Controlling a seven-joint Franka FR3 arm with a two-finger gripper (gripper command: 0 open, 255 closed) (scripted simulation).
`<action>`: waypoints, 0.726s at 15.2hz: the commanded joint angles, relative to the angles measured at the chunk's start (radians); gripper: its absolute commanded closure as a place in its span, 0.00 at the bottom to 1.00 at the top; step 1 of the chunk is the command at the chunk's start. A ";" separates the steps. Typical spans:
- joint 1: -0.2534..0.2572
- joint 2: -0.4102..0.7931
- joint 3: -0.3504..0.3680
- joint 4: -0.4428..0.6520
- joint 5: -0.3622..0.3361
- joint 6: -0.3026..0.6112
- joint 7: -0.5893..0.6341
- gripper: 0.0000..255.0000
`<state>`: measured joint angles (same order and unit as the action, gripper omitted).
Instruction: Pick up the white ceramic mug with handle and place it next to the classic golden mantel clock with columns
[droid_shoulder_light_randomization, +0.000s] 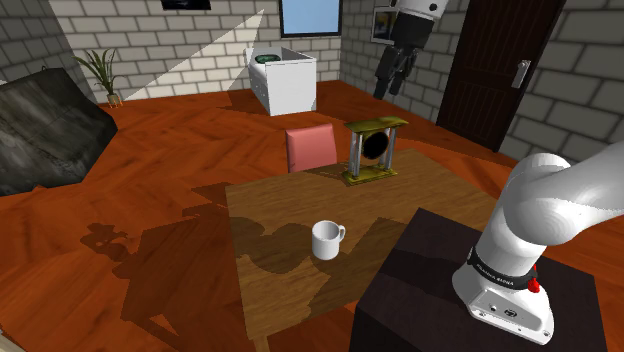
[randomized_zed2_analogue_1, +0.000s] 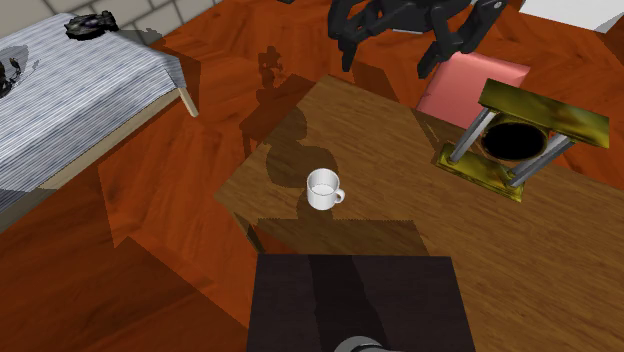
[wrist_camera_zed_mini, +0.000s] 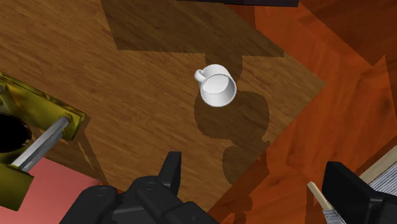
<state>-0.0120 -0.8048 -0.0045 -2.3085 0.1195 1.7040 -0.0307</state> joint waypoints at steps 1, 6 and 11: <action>0.000 0.000 0.000 0.000 0.000 0.000 0.000 0.00; 0.006 0.037 0.047 -0.130 0.011 0.155 0.027 0.00; 0.013 0.112 0.095 -0.232 0.022 0.319 0.057 0.00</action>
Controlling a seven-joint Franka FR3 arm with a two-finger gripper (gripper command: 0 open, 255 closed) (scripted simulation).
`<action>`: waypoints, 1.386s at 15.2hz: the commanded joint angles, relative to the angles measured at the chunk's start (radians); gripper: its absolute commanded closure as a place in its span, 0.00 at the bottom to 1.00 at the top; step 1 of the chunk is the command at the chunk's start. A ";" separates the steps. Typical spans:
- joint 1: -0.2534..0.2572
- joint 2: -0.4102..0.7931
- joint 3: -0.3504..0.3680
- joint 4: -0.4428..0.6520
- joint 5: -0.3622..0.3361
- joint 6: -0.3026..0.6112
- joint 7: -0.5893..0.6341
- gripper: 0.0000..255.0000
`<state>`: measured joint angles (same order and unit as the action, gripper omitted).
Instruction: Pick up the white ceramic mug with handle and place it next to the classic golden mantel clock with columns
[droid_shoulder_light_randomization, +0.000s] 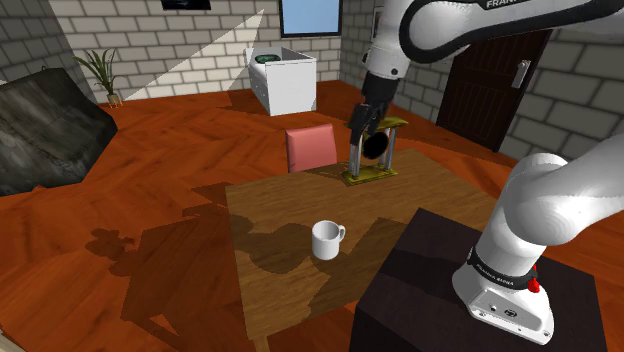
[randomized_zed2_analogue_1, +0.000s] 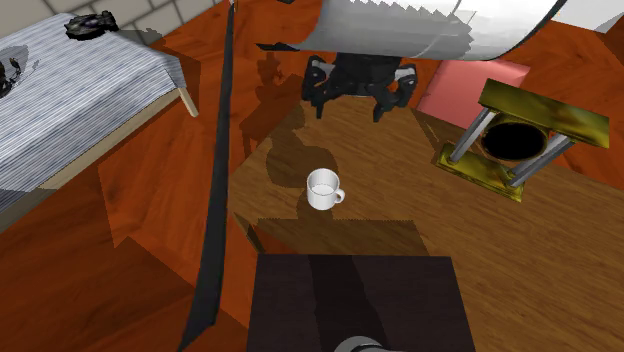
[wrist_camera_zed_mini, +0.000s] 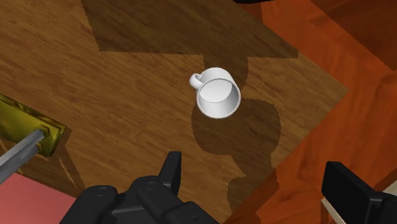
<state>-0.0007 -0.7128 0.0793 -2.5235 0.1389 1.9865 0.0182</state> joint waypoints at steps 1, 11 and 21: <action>0.004 0.040 0.021 -0.033 0.005 0.070 0.014 0.00; 0.004 0.329 0.122 -0.130 -0.001 0.427 0.094 0.00; -0.041 0.750 0.202 -0.082 -0.207 0.755 0.307 0.00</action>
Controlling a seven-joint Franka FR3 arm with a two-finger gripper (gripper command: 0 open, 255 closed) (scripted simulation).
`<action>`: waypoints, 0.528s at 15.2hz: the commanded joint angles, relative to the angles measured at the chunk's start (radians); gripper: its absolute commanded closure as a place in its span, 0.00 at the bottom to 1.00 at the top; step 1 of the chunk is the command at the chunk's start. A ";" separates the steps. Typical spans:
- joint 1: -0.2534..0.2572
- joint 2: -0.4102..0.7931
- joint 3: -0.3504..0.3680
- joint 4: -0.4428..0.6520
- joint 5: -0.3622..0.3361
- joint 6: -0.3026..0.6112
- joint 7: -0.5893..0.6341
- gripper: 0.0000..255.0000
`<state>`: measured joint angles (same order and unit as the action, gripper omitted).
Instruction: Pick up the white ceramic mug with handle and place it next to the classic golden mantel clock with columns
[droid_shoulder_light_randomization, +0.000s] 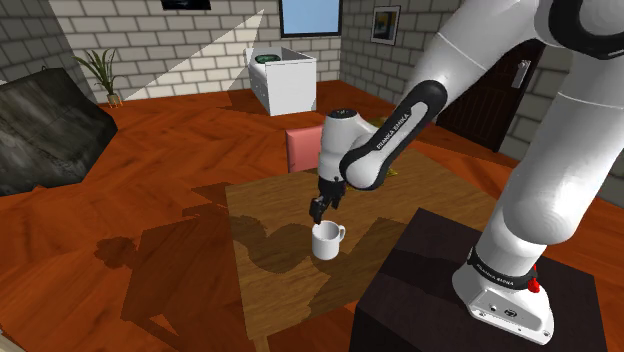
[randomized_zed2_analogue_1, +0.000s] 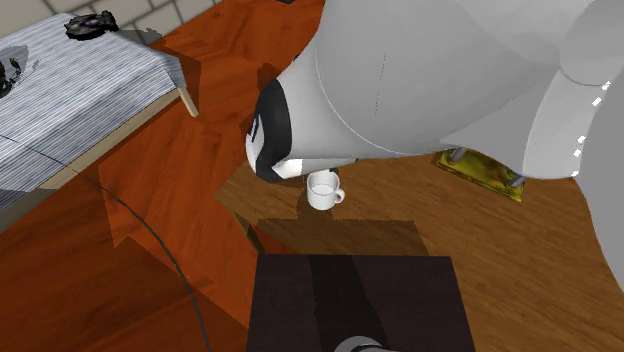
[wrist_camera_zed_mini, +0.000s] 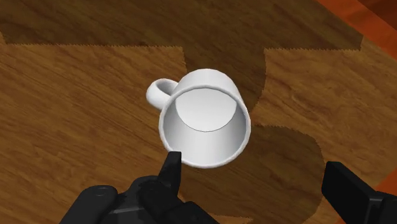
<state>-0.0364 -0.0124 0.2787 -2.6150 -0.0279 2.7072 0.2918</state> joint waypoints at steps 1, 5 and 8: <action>-0.003 0.095 -0.003 0.023 -0.084 0.059 0.072 0.00; 0.054 0.275 -0.073 0.093 -0.256 0.143 0.223 0.00; 0.099 0.356 -0.123 0.129 -0.310 0.181 0.273 0.00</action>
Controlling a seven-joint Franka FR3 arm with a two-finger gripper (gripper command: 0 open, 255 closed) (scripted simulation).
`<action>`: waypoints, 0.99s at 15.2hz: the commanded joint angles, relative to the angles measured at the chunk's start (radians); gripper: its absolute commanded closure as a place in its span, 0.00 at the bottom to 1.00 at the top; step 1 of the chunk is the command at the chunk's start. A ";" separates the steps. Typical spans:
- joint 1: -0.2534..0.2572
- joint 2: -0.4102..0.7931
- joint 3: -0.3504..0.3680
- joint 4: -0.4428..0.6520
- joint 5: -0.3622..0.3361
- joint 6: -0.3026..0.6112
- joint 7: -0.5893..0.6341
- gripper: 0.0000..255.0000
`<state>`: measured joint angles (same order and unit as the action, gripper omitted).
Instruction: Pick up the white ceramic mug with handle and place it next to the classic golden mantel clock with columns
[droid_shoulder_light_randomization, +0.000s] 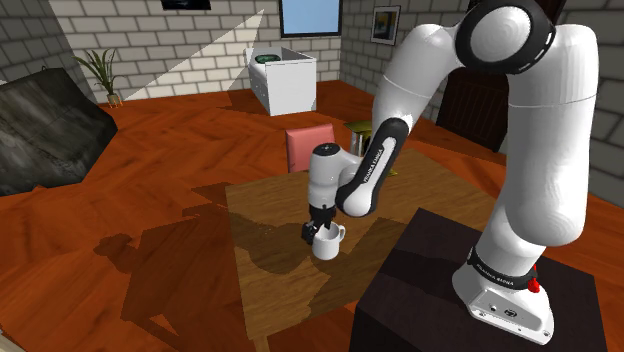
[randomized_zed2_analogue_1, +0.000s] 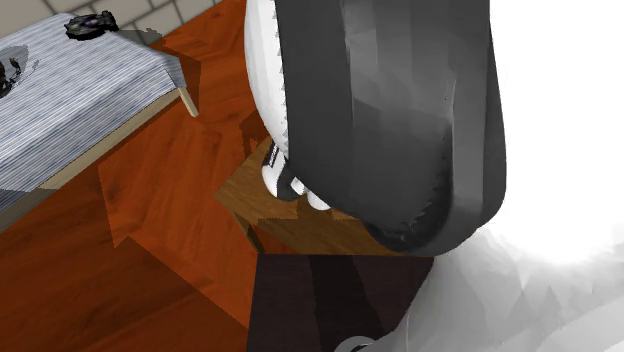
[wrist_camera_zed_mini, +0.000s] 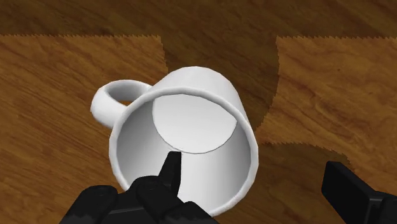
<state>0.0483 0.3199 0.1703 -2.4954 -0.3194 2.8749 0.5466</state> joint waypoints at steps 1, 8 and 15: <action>0.022 0.040 -0.025 0.015 -0.028 0.024 0.026 0.00; 0.066 0.130 -0.080 0.048 -0.071 0.084 0.063 0.00; 0.066 0.130 -0.079 0.048 -0.071 0.083 0.062 1.00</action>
<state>0.1142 0.4495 0.0910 -2.4475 -0.3900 2.9583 0.6090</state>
